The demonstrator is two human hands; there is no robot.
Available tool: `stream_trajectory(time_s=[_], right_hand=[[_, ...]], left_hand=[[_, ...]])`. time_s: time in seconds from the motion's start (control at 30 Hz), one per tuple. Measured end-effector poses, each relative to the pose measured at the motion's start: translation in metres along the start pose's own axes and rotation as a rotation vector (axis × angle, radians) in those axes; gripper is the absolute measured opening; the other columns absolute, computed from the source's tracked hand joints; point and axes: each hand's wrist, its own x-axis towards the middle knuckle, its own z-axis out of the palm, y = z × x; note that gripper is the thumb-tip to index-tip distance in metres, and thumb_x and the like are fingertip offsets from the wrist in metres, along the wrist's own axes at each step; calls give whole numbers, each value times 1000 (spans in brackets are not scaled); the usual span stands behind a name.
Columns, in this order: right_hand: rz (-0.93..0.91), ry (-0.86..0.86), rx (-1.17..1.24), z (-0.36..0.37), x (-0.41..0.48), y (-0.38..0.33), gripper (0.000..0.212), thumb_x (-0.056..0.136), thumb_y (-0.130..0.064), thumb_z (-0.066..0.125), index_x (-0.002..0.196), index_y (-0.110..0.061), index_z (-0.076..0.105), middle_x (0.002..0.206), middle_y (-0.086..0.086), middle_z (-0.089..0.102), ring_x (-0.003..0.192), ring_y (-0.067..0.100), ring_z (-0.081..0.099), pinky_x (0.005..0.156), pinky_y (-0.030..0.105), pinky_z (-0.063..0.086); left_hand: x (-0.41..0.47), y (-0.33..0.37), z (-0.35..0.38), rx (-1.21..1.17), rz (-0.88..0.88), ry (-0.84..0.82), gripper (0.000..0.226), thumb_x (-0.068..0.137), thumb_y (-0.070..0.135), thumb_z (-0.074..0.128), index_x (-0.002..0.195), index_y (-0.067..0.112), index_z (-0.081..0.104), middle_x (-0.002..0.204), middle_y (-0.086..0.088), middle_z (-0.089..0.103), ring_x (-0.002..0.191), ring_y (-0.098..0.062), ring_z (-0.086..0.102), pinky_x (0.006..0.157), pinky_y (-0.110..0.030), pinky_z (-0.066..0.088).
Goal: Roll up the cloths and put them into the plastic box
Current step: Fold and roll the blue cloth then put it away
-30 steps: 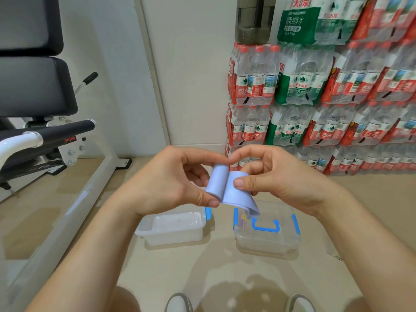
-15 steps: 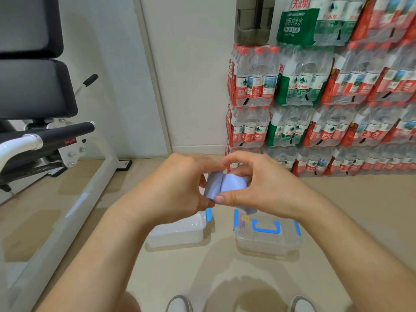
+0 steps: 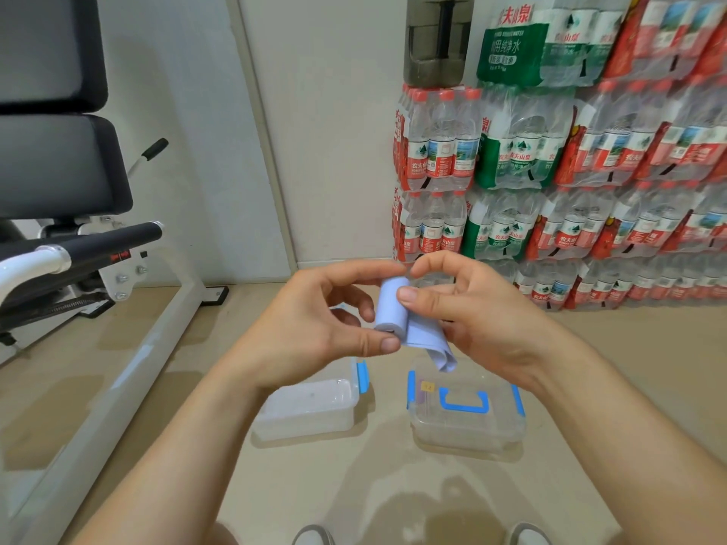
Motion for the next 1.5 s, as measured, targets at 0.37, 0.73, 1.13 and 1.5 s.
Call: stream_trajectory(time_s=[0.37, 0.73, 1.13, 1.5], right_hand=[[-36, -104, -205, -16, 3, 6, 27, 77, 3, 71, 96, -15, 64, 78, 12, 65, 76, 26, 61, 73, 39, 51], [-72, 41, -97, -1, 13, 19, 36, 78, 18, 55, 96, -14, 55, 51, -8, 48, 55, 13, 49, 60, 31, 45], [-122, 145, -75, 16, 12, 20, 46, 67, -1, 75, 102, -22, 55, 86, 17, 67, 83, 28, 67, 94, 58, 49], [-85, -5, 267, 8, 7, 7, 60, 66, 7, 66, 117, -16, 45, 98, 29, 63, 87, 39, 68, 82, 49, 54]], left_hand=[[-4, -2, -17, -8, -20, 31, 62, 63, -11, 80, 107, 31, 69, 84, -23, 67, 72, -27, 65, 71, -27, 58], [1, -4, -2, 457, 148, 45, 64, 68, -6, 74, 119, 30, 63, 110, 13, 52, 85, -11, 59, 78, -18, 52], [3, -1, 12, 749, 219, 17, 62, 70, -5, 56, 116, 36, 58, 110, 16, 34, 81, -9, 53, 70, -33, 50], [4, -3, 8, 49, 87, 67, 65, 63, -3, 82, 112, 34, 62, 112, 12, 65, 86, -16, 57, 65, -29, 50]])
